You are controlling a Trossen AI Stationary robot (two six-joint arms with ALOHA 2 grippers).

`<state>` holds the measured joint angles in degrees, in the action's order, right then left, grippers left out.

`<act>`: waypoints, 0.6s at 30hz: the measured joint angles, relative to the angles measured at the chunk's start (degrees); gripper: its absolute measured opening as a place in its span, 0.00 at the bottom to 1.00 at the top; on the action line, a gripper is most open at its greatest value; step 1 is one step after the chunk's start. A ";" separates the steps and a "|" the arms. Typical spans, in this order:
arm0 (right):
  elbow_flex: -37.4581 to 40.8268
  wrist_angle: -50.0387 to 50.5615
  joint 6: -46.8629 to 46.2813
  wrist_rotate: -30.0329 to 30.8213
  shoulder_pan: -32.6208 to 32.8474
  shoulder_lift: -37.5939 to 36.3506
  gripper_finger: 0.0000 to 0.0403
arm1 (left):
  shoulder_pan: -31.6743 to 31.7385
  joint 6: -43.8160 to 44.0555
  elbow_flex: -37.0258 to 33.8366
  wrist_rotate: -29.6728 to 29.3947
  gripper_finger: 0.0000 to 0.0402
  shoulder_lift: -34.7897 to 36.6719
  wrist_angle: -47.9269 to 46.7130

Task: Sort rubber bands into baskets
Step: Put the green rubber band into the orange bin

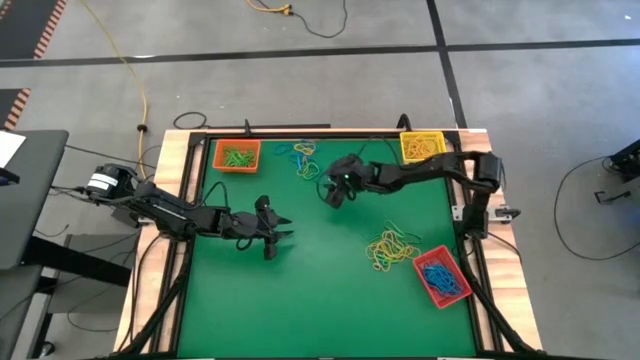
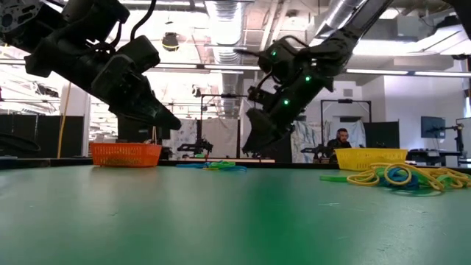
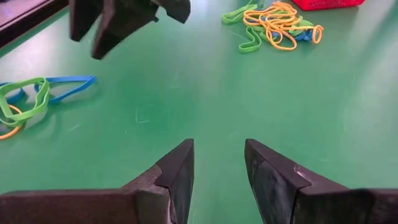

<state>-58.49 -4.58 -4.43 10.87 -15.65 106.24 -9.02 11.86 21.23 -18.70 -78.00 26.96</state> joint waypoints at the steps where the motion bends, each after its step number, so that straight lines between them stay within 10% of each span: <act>1: -0.18 0.74 -0.02 -0.62 0.03 0.05 0.59 | 0.00 0.02 0.00 0.00 0.33 0.00 -0.24; 18: -0.28 3.72 -0.05 -1.61 3.36 -2.73 0.59 | 0.07 -8.74 4.85 -8.98 0.33 10.41 -10.66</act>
<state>-58.77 -0.87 -4.48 9.26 -12.29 103.52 -8.95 3.11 26.09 -27.68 -67.59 16.30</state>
